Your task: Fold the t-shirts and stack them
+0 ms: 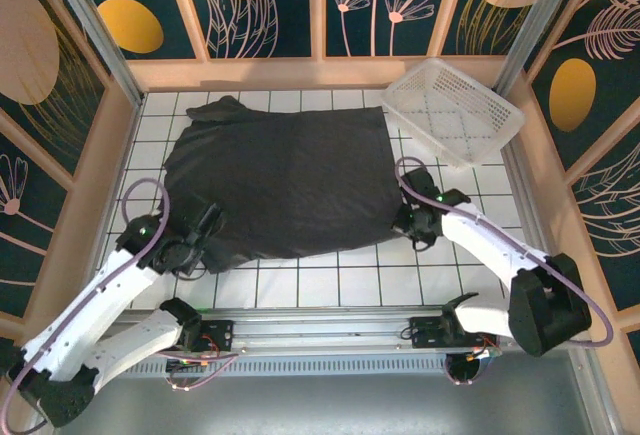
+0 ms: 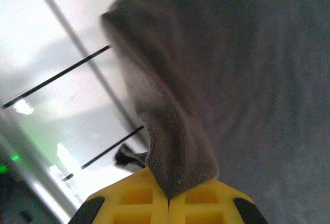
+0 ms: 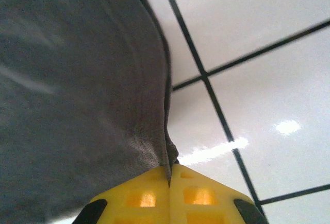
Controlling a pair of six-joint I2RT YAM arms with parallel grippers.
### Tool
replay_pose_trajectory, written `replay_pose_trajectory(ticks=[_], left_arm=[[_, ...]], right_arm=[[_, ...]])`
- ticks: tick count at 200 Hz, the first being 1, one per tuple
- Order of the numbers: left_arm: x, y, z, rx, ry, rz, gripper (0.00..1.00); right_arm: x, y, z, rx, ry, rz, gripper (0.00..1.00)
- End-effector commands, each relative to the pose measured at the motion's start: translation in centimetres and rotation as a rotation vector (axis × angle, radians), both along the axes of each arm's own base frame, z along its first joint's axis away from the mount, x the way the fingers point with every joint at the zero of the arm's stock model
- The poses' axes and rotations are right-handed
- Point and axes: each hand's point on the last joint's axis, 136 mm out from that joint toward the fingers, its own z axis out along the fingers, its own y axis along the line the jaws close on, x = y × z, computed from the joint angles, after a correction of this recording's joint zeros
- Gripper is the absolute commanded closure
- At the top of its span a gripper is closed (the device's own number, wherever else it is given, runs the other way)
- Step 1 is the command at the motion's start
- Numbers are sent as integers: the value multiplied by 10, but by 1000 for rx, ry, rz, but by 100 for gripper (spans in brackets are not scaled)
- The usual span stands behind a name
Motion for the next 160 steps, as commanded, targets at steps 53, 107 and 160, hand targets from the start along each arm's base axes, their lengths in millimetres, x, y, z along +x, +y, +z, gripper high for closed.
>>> replay_pose_trajectory(ticks=[53,107,160], left_arm=[[137,13,30,116,-157,-139,100],[188,49,23,223,-127,-155,100],[226,65,3,283,-75,-199,100]], right_arm=[[100,12,49,137,-115,-93,100],[152,10,41,108,-114,-115,100],[181,10,21,67,-90,-129,100]])
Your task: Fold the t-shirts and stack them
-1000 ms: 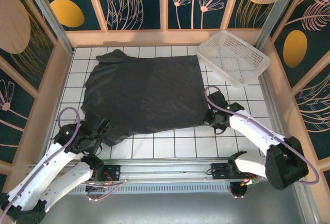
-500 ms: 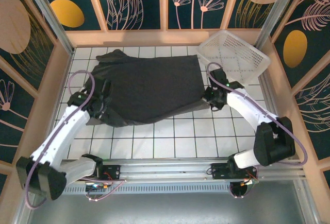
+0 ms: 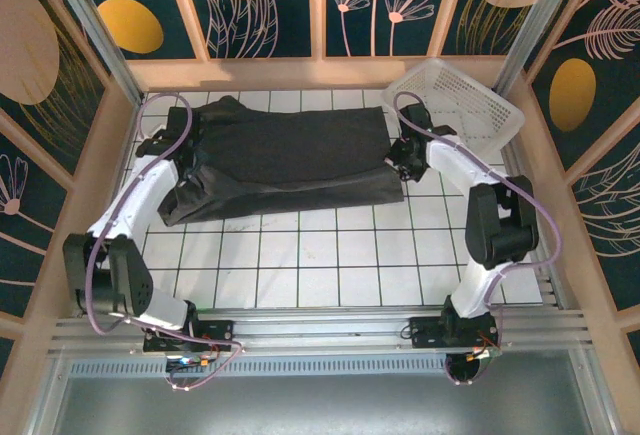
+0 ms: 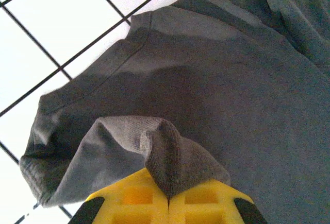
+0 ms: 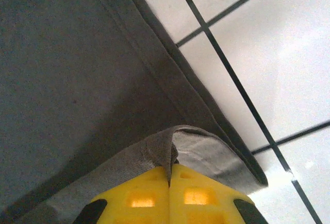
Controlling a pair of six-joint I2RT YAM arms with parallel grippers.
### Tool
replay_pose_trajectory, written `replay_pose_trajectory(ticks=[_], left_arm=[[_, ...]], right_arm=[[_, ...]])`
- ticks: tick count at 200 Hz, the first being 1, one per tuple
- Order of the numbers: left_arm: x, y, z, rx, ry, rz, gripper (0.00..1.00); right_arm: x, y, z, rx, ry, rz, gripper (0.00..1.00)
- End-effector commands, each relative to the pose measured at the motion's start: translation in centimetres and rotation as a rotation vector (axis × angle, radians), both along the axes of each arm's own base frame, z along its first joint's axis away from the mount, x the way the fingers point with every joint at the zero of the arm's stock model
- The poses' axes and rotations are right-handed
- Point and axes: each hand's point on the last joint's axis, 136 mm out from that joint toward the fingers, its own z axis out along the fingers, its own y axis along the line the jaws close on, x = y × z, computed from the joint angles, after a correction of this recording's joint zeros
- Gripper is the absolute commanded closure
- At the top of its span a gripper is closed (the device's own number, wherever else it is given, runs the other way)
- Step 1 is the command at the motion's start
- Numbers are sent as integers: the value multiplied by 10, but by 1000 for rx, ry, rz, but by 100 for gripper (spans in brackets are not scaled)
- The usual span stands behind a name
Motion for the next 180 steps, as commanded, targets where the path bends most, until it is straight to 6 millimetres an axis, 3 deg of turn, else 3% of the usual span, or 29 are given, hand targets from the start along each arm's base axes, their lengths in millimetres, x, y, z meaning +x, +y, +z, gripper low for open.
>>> replay_pose_trajectory(ticks=[1,68,83,90,172,180], left_arm=[[24,7,9,55,-32,-52,100],[60,11,-3,112,-3,-103,100],[65,13,2,127,-14,-107,100],[68,15,-12,130,19,-110,100],[110,13,-36,183,76,-225,100],[113,10,-38,181,83,-247,93]], right_arm=[[15,-6,1,-40,-17,-6,100],[26,-9,-14,-78,9,-28,100],[30,-10,-16,-82,11,-31,100],[31,-10,-17,-84,14,-32,100],[42,-5,-33,-85,44,-8,100],[43,-5,-33,-86,43,-3,88]])
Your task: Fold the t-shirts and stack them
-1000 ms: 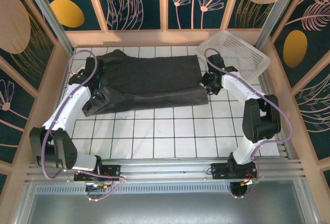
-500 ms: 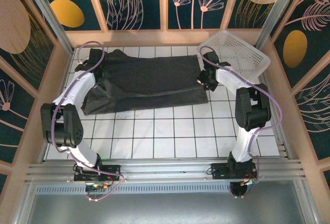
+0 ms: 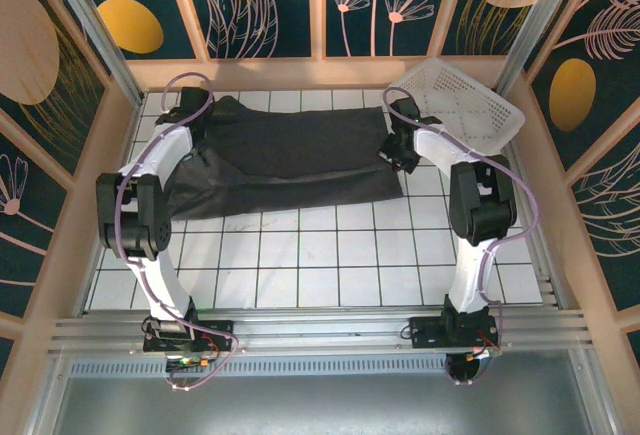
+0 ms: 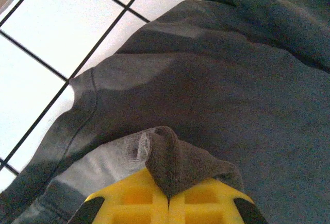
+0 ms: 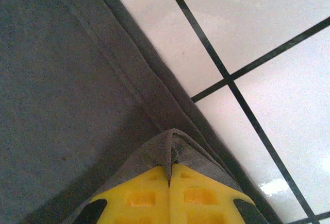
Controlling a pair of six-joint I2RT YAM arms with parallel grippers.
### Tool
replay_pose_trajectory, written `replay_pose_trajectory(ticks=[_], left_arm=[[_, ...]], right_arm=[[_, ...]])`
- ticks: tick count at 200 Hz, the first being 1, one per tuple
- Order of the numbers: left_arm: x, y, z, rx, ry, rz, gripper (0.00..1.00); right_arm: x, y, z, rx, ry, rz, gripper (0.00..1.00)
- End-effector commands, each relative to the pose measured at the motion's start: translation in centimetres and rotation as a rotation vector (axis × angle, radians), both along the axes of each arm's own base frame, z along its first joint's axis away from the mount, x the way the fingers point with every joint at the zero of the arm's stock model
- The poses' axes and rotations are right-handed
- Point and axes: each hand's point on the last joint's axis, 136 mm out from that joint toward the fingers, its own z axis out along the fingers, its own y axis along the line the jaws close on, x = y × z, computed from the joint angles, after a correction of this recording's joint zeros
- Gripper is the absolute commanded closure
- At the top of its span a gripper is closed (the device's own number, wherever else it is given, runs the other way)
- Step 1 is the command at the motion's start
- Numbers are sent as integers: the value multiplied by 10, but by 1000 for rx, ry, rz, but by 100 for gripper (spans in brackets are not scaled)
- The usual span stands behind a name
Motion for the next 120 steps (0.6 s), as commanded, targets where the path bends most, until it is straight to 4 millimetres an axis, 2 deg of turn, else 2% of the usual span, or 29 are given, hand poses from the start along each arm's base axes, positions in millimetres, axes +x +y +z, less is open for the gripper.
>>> replay_pose_trajectory(ticks=[1,7,15,20,25,39,51,61,68,91,103,120], left_arm=[[21,1,6,28,-12,-64,91],[22,-1,6,25,-6,-75,77],[21,-2,7,20,-1,-83,47],[20,-2,11,17,-3,-82,34],[16,-2,15,15,-6,-79,28],[2,-3,29,-7,-32,-71,22],[-18,-7,32,-60,-36,-60,23],[-38,-12,22,-122,-9,-45,27],[-52,-16,21,-169,-10,-36,30],[-90,-21,-13,-316,52,16,47],[-100,-16,-30,-374,65,55,56],[-104,-9,-48,-457,80,106,62]], right_arm=[[6,-7,-1,-27,12,14,87],[7,-6,3,-26,2,21,77],[9,-5,10,-25,-20,31,69],[10,-4,17,-23,-42,40,64],[10,-3,24,-27,-66,49,60],[6,-3,44,-41,-134,74,54],[-5,-3,51,-39,-167,98,54],[-17,0,51,-30,-175,117,54],[-26,4,46,-20,-168,138,57],[-46,18,28,15,-148,198,72],[-50,24,18,39,-134,220,81],[-47,31,8,49,-123,245,86]])
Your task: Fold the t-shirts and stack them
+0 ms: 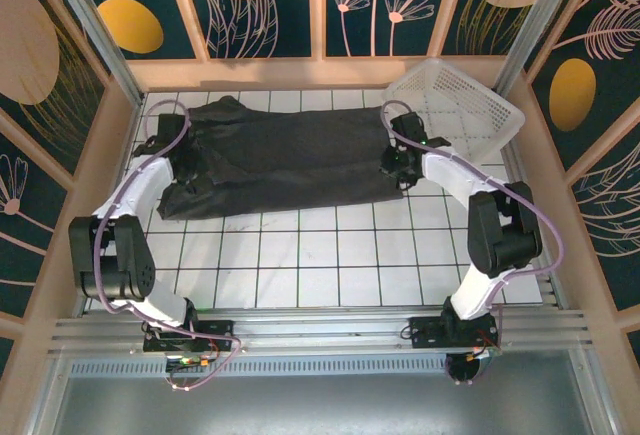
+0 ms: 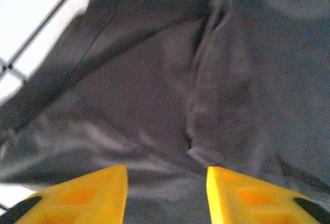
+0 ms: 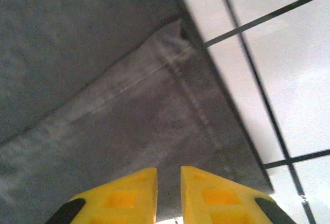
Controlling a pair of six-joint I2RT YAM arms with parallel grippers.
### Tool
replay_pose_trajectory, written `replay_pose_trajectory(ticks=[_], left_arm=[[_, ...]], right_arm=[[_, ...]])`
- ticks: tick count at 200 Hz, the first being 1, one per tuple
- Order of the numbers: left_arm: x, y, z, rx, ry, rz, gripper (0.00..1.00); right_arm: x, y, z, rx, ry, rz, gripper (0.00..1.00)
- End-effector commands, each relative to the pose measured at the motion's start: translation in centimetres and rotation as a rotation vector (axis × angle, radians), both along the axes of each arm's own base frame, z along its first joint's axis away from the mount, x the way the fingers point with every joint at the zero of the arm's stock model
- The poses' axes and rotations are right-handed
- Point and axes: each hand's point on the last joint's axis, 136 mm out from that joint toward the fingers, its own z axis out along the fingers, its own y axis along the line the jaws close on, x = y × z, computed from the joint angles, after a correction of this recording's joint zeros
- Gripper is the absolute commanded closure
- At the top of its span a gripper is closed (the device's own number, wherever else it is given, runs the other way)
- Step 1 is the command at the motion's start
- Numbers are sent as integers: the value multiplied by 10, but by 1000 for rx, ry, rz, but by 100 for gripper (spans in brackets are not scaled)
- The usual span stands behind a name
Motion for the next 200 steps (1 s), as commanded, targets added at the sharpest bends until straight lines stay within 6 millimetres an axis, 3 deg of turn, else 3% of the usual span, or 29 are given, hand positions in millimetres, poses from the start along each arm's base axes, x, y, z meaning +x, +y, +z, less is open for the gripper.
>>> replay_pose_trajectory(ticks=[1,32,50,71,91,129,170,188,200], left_arm=[[-10,-2,-35,-176,56,70,62],[4,18,-53,-194,62,132,67],[4,39,-77,-161,114,194,70],[-9,54,-101,-153,180,259,70],[-30,54,-118,-183,226,302,70],[-75,55,-120,-192,244,376,68],[-119,71,-110,-165,248,431,68],[-131,75,-105,-136,247,438,67],[-129,76,-99,-129,227,430,61]], right_arm=[[2,14,-19,27,9,60,86],[8,7,-48,-37,65,71,88],[6,-4,-66,-85,121,60,89],[-6,-19,-87,-135,210,30,88],[-25,-27,-101,-147,289,10,88],[-80,-36,-106,-125,404,-47,88],[-140,-42,-99,-118,461,-73,86],[-157,-42,-96,-103,472,-77,85],[-159,-39,-90,-89,454,-70,82]])
